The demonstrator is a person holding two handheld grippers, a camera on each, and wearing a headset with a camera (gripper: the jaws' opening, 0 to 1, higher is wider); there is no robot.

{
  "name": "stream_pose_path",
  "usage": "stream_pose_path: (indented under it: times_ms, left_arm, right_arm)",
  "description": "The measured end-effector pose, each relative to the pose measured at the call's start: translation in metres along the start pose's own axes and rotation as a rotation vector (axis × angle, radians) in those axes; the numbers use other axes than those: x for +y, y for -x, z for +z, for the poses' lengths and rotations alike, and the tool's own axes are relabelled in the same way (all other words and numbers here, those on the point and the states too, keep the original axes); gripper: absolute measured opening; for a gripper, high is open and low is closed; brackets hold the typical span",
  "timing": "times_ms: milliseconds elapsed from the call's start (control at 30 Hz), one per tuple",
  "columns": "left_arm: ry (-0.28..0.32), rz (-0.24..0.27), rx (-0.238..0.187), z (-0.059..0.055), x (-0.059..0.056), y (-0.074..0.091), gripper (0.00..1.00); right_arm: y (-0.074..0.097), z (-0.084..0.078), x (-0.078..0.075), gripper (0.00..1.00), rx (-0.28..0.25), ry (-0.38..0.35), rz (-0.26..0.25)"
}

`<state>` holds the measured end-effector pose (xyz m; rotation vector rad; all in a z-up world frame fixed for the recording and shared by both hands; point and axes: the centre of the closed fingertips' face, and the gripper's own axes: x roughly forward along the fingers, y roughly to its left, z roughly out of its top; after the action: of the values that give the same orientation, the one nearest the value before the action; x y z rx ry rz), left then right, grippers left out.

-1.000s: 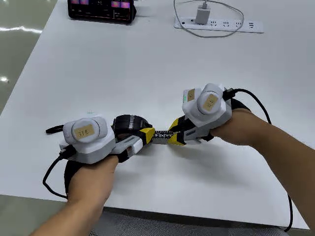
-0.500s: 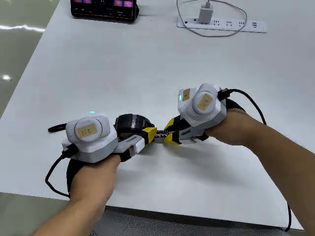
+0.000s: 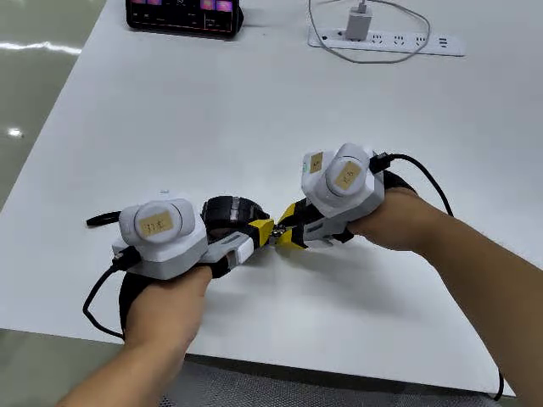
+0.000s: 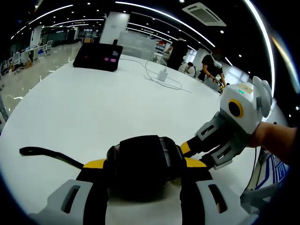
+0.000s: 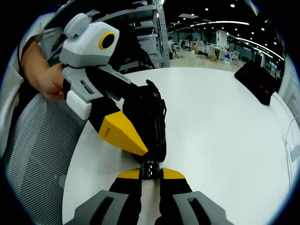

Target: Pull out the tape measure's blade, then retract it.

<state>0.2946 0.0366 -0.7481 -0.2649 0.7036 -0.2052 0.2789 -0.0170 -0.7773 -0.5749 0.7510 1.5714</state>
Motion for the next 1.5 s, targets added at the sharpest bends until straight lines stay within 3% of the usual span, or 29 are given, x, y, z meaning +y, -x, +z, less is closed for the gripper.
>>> stream_pose_path:
  times_ms: [833, 1367, 1500]
  left_arm:
    - [0.011, 0.009, 0.006, 0.0002, -0.0004, -0.0018, 0.58]
    - [-0.004, -0.001, 0.012, -0.0006, -0.0011, -0.0023, 0.6]
    - [-0.034, 0.009, 0.002, 0.001, 0.0, -0.0013, 0.62]
  right_arm:
    - [-0.0051, 0.0045, -0.0008, 0.11, -0.011, 0.01, -0.007]
    - [-0.0033, 0.0061, 0.0013, 0.13, -0.019, 0.015, -0.014]
    - [-0.0012, 0.0076, -0.0004, 0.17, -0.024, 0.003, -0.024]
